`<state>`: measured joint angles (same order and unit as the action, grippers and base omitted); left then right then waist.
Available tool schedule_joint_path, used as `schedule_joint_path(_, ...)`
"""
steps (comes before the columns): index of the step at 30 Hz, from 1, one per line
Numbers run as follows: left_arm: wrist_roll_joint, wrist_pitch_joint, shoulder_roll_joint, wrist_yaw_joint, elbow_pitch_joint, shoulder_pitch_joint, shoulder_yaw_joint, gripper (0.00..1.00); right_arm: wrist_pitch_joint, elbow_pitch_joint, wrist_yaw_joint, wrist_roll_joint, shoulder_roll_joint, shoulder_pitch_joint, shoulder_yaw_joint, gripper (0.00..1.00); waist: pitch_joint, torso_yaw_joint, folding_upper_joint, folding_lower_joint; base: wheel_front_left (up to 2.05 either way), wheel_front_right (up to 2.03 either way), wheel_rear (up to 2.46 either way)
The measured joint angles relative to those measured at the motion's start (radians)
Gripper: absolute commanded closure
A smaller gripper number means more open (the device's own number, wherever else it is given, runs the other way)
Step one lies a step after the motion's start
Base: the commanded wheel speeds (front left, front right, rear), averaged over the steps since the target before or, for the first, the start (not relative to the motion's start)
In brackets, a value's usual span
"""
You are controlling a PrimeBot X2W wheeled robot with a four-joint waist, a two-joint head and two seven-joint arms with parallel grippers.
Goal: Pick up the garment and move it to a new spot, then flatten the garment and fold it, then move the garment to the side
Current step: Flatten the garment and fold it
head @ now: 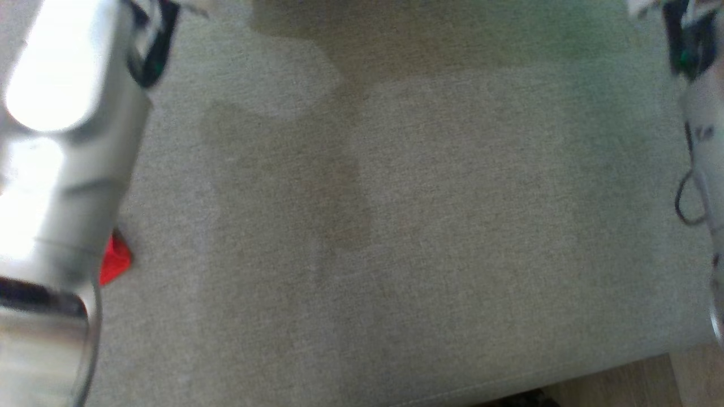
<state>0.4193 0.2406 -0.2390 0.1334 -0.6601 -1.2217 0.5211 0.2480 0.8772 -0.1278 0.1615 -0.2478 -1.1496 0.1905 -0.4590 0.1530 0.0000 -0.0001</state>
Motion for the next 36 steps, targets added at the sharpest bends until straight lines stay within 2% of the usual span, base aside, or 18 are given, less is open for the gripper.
schedule_joint_path(4,0.046,0.009,-0.014,0.000,0.001,0.116,0.077,1.00,-0.030,0.058,0.000,0.085,-0.035,0.071,0.115,1.00,0.008,-0.007,0.0000,0.0000,0.00,0.00,0.00)
schedule_joint_path(6,0.055,0.009,-0.022,0.000,0.004,0.152,0.096,1.00,-0.045,0.062,0.000,0.110,-0.044,0.091,0.147,1.00,0.013,-0.008,0.0000,0.0000,0.00,0.00,0.00)
schedule_joint_path(9,0.100,0.009,-0.037,0.000,0.023,0.257,0.134,1.00,-0.104,0.055,0.000,0.202,-0.080,0.151,0.250,1.00,0.033,-0.012,0.0000,0.0000,0.00,0.00,0.00)
schedule_joint_path(12,0.132,0.009,-0.043,0.000,0.048,0.343,0.178,1.00,-0.168,0.018,0.000,0.287,-0.136,0.207,0.345,1.00,0.059,-0.019,0.0000,0.0000,0.00,0.00,0.00)
schedule_joint_path(13,0.147,0.009,-0.047,0.000,0.071,0.394,0.193,1.00,-0.200,-0.014,0.000,0.343,-0.179,0.234,0.393,1.00,0.080,-0.021,0.0001,-0.0001,0.00,0.00,0.00)
schedule_joint_path(16,0.147,0.009,-0.051,0.000,0.112,0.458,0.197,1.00,-0.256,-0.062,0.000,0.422,-0.230,0.265,0.451,1.00,0.114,-0.024,0.0000,-0.0001,0.00,0.00,0.00)
schedule_joint_path(22,0.146,0.009,-0.064,-0.001,0.168,0.573,0.215,1.00,-0.334,-0.155,-0.001,0.543,-0.306,0.354,0.529,1.00,0.186,-0.031,0.0001,-0.0002,0.00,0.00,0.00)
schedule_joint_path(27,0.146,0.009,-0.070,-0.012,0.228,0.675,0.225,1.00,-0.365,-0.221,-0.001,0.615,-0.359,0.436,0.551,1.00,0.248,-0.033,0.0001,-0.0003,0.00,0.00,0.00)
schedule_joint_path(36,0.148,0.007,-0.106,-0.086,0.387,0.870,0.251,1.00,-0.446,-0.376,-0.001,0.693,-0.445,0.599,0.550,1.00,0.352,-0.022,0.0001,-0.0001,0.00,0.00,0.00)
